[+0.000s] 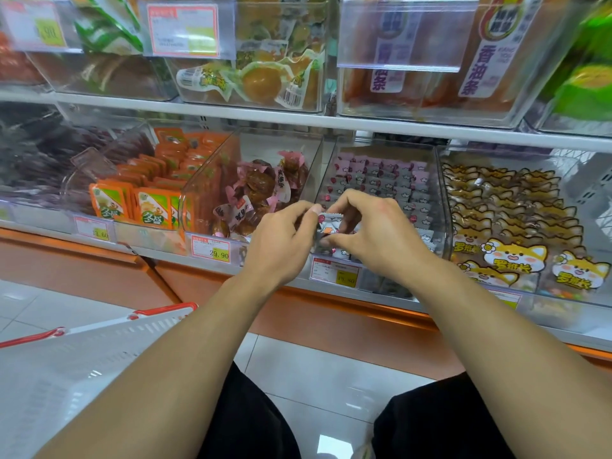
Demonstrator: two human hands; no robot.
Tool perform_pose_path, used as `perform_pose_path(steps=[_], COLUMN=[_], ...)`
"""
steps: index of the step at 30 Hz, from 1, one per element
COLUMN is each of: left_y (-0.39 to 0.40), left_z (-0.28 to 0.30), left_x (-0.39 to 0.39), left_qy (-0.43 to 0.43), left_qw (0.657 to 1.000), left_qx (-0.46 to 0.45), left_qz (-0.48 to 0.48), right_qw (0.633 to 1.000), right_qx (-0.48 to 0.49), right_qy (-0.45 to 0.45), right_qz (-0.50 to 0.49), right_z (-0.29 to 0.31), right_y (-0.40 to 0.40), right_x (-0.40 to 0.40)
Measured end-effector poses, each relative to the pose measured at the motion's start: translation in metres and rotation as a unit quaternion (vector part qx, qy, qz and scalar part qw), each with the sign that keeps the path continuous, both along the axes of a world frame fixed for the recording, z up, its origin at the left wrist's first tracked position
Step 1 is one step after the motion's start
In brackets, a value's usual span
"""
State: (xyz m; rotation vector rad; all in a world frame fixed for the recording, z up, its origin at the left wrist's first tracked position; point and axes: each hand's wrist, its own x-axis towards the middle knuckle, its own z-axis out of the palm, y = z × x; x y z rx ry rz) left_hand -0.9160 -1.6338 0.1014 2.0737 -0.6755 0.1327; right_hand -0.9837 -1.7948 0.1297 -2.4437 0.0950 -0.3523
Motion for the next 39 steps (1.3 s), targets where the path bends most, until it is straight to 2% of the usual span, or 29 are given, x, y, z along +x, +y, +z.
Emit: perform_pose_path(steps=[4, 6, 9, 14, 20, 23, 27, 31, 34, 39], left_y=[0.003, 0.003, 0.005, 0.014, 0.015, 0.017, 0.012, 0.006, 0.003, -0.005], left_z=[0.002, 0.003, 0.004, 0.011, 0.01, 0.008, 0.003, -0.007, -0.011, -0.015], left_x=[-0.001, -0.002, -0.001, 0.005, 0.001, 0.002, 0.001, 0.006, 0.008, 0.007], left_qy=[0.045, 0.05, 0.038, 0.073, 0.06, 0.058, 0.029, -0.019, -0.051, -0.069], left_qw=[0.999, 0.998, 0.997, 0.991, 0.988, 0.987, 0.985, 0.974, 0.968, 0.956], left_qx=[-0.013, 0.017, 0.043, 0.083, 0.108, 0.117, 0.15, 0.224, 0.245, 0.285], left_qz=[-0.027, -0.042, -0.043, -0.075, -0.095, -0.098, -0.077, -0.031, -0.008, 0.03], right_qw=[0.998, 0.997, 0.996, 0.994, 0.982, 0.981, 0.99, 0.995, 0.997, 0.988], right_qx=[0.06, 0.058, 0.002, -0.086, -0.121, -0.123, -0.112, -0.06, -0.05, -0.087], right_qy=[0.013, 0.025, 0.082, 0.064, 0.146, 0.151, 0.078, 0.081, 0.054, 0.125], right_qz=[0.022, 0.034, 0.043, 0.01, 0.015, -0.011, -0.039, -0.019, -0.025, 0.0], right_z=[0.0, -0.002, -0.006, -0.006, -0.006, -0.01, -0.016, -0.015, -0.007, -0.007], right_y=[-0.007, -0.011, -0.017, -0.01, -0.014, -0.012, -0.011, -0.013, -0.02, -0.023], right_x=[0.001, 0.001, 0.003, 0.016, 0.041, 0.049, 0.052, 0.05, 0.041, 0.018])
